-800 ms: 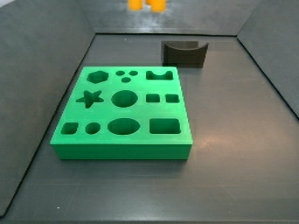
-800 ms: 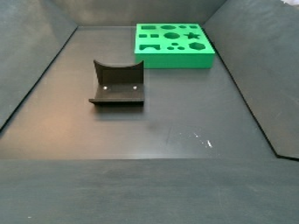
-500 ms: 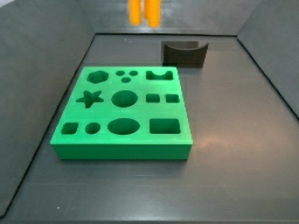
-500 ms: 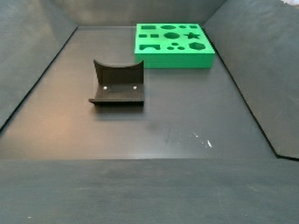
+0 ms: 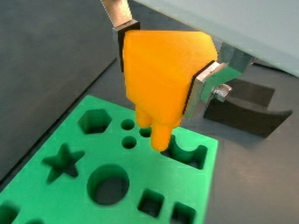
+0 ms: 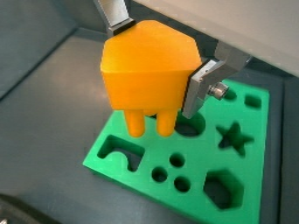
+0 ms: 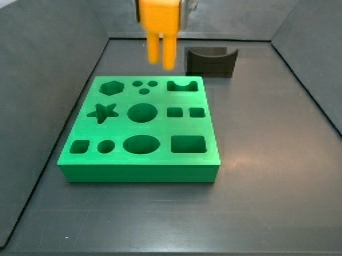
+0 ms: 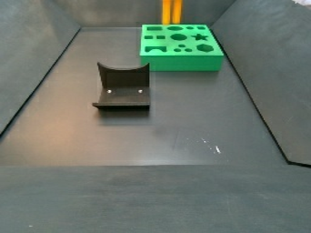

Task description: Insert the 3 prong object.

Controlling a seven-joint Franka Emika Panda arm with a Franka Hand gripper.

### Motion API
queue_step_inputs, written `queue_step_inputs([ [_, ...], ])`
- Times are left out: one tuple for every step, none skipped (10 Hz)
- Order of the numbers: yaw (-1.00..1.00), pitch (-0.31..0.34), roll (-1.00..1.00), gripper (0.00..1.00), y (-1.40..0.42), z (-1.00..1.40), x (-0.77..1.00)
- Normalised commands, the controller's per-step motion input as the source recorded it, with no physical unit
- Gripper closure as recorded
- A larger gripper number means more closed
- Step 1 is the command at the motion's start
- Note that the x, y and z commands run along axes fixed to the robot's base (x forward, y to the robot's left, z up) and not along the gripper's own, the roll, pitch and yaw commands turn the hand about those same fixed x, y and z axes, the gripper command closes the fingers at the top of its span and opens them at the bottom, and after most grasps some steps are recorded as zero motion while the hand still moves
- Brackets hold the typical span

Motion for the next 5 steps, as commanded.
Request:
queue_step_inputs([
  [-0.45, -0.074, 0.0, 1.0, 0.56, -0.78, -0.51],
  [-0.66, -0.156, 0.02, 1.0, 0.29, -0.41, -0.59],
  [-1.0, -0.09, -0.03, 1.0, 0.0, -0.33, -0.01],
  [-1.0, -0.09, -0.05, 1.0, 0.0, -0.33, 0.0],
  [-1.0, -0.041, -0.07, 1.0, 0.0, -0.1, 0.0],
])
